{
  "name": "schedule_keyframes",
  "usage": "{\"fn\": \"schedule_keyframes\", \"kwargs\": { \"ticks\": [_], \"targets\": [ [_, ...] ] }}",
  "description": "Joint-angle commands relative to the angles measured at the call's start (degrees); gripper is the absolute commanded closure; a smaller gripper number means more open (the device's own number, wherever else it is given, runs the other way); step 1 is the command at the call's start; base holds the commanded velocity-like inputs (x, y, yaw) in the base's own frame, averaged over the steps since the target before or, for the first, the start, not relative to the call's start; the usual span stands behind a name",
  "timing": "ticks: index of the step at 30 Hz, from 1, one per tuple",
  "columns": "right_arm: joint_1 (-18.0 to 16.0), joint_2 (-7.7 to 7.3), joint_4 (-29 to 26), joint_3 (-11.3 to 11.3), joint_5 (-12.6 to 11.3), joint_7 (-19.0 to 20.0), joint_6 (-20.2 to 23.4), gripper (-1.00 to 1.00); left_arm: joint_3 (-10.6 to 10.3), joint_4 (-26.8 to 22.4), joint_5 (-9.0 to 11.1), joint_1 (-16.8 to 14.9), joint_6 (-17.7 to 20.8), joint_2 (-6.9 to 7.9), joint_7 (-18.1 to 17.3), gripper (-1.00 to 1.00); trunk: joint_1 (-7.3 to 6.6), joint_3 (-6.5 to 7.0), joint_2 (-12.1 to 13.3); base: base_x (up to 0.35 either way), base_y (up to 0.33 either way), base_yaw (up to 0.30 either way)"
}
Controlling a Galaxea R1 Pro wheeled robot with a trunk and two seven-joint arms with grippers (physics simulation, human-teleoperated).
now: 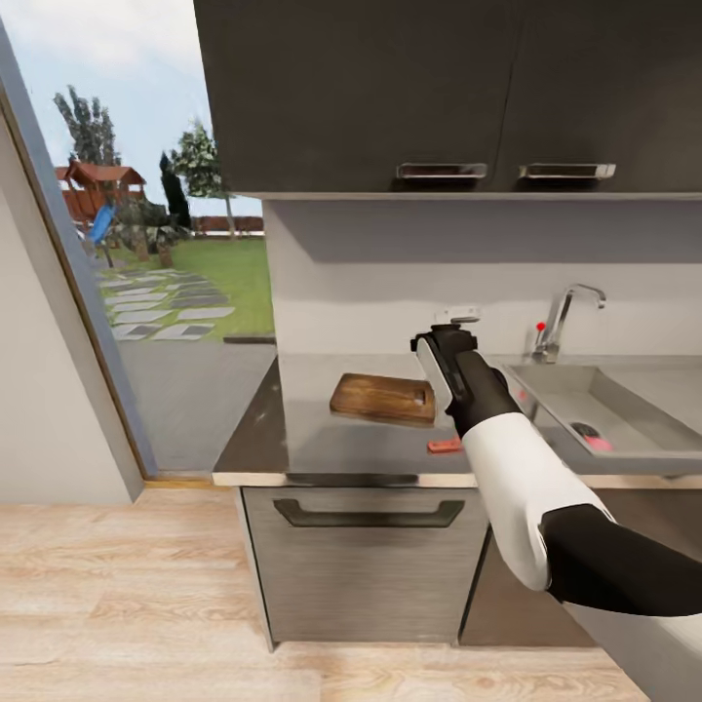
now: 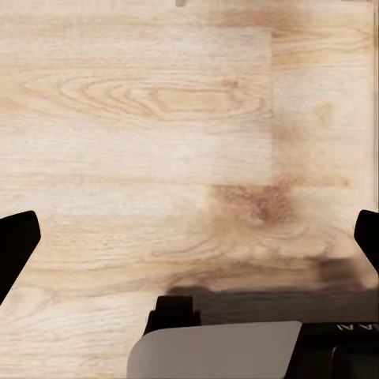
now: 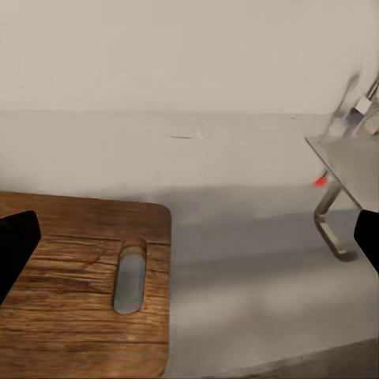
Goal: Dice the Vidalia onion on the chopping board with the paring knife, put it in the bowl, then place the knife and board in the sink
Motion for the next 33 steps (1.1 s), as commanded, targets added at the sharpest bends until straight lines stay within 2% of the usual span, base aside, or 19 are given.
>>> {"fn": "schedule_keyframes", "kwargs": {
  "ticks": [1, 8, 14, 20, 22, 30, 33],
  "targets": [
    [-0.04, 0.00, 0.02, 0.10, -0.26, -0.38, 0.21, -1.00, 0.06, -0.03, 0.01, 0.00, -0.12, -0.01, -0.05, -1.00, 0.02, -0.06, -0.03, 0.216, -0.198, 0.000],
    [-0.04, 0.00, 4.45, 0.10, -0.26, -0.31, -3.40, -1.00, -0.02, 0.00, 0.02, 0.00, -0.12, -0.02, -0.05, -1.00, 0.02, -0.06, -0.03, 0.163, -0.177, 0.000],
    [-0.04, 0.00, 8.19, 0.10, -0.30, 0.12, -6.34, -1.00, -0.03, 0.01, 0.02, 0.00, -0.12, -0.02, -0.05, -1.00, 0.02, -0.06, -0.03, 0.025, -0.028, 0.000],
    [-0.04, 0.00, 11.37, 0.10, -0.32, 0.52, -7.52, -1.00, -0.03, 0.01, 0.02, 0.00, -0.12, -0.02, -0.05, -1.00, 0.02, -0.06, -0.03, 0.002, -0.002, 0.000],
    [-0.04, 0.00, 13.35, 0.10, -0.34, 0.53, -9.54, -1.00, -0.03, 0.01, 0.02, 0.00, -0.12, -0.01, -0.05, -1.00, 0.02, -0.06, -0.03, 0.000, 0.000, 0.000],
    [0.06, 0.00, 14.63, 0.10, -0.37, 0.61, -11.10, -1.00, -0.03, 0.01, 0.02, 0.00, -0.12, -0.01, -0.05, -1.00, 0.02, -0.06, -0.03, 0.026, 0.000, 0.000],
    [0.12, 0.00, 14.65, 0.10, -1.43, 0.61, -11.14, -1.00, -0.02, 0.01, 0.02, 0.00, -0.12, -0.01, -0.05, -1.00, 0.02, -0.06, -0.03, 0.083, -0.007, 0.000]
  ]
}}
